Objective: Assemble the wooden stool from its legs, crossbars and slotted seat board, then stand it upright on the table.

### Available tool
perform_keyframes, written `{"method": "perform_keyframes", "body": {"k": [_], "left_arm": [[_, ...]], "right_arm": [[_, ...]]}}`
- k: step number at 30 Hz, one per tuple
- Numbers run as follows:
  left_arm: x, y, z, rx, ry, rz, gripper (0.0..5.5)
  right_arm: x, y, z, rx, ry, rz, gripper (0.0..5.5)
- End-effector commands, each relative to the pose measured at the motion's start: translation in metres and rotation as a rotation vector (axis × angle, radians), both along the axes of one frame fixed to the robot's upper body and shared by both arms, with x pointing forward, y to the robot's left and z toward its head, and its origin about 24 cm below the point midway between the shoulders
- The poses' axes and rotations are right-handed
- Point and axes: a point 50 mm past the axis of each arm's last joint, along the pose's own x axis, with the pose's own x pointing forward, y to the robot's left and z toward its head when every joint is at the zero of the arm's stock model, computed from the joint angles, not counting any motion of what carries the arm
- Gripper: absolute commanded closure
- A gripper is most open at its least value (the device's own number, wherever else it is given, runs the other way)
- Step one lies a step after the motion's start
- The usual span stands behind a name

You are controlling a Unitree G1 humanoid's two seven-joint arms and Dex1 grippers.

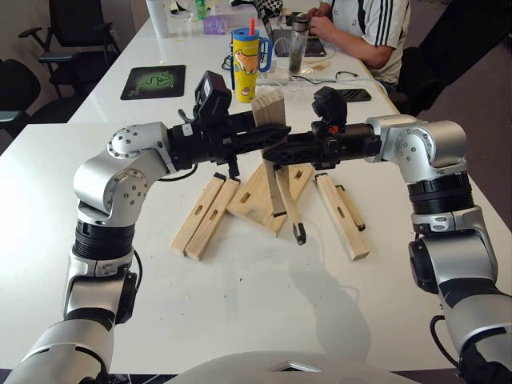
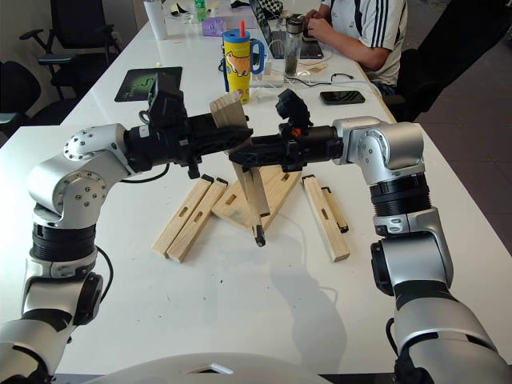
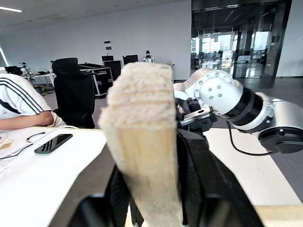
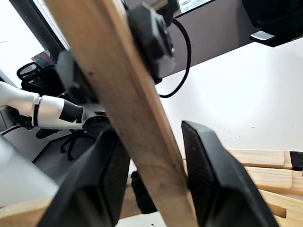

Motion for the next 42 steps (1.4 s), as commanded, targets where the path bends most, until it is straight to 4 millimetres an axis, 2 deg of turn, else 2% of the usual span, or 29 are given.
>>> {"method": "perform_keyframes", "body": {"k": [1, 5, 10, 14, 18, 21, 24, 28, 33, 37, 42], "left_arm": [[0.002, 0.0, 0.001, 0.016, -0.01, 0.012, 3.35], [0.005, 0.001, 0.0, 0.021, -0.015, 0.04, 2.89], [0.011, 0.007, 0.003, 0.001, -0.028, 0.096, 2.89], [0.018, 0.018, 0.012, -0.054, -0.042, 0.181, 2.89], [0.027, 0.034, 0.018, -0.113, -0.039, 0.312, 2.89], [0.032, 0.044, 0.011, -0.111, -0.023, 0.397, 2.89], [0.034, 0.048, -0.001, -0.092, -0.003, 0.457, 2.89], [0.033, 0.05, -0.015, -0.073, 0.017, 0.505, 2.89], [0.032, 0.053, -0.034, 0.007, 0.03, 0.556, 2.89], [0.028, 0.051, -0.056, 0.167, 0.008, 0.552, 2.89], [0.021, 0.048, -0.091, 0.463, -0.063, 0.476, 2.89]], "right_arm": [[0.002, 0.0, 0.013, 0.032, -0.027, -0.014, 4.31], [0.002, 0.0, 0.013, 0.036, -0.025, -0.018, 4.42], [0.007, -0.003, 0.012, 0.031, -0.043, -0.068, 4.43], [0.019, -0.007, 0.006, -0.004, -0.089, -0.188, 4.44], [0.035, -0.017, -0.002, -0.046, -0.169, -0.386, 4.44], [0.053, -0.027, -0.004, -0.07, -0.261, -0.641, 4.44], [0.061, -0.037, -0.003, -0.039, -0.308, -0.885, 4.44], [0.049, -0.041, -0.006, 0.067, -0.297, -1.115, 4.44], [0.017, -0.032, -0.015, 0.162, -0.271, -1.308, 4.45], [-0.002, -0.028, -0.02, 0.203, -0.26, -1.429, 4.45], [-0.016, -0.023, -0.026, 0.225, -0.237, -1.503, 4.45]]}}
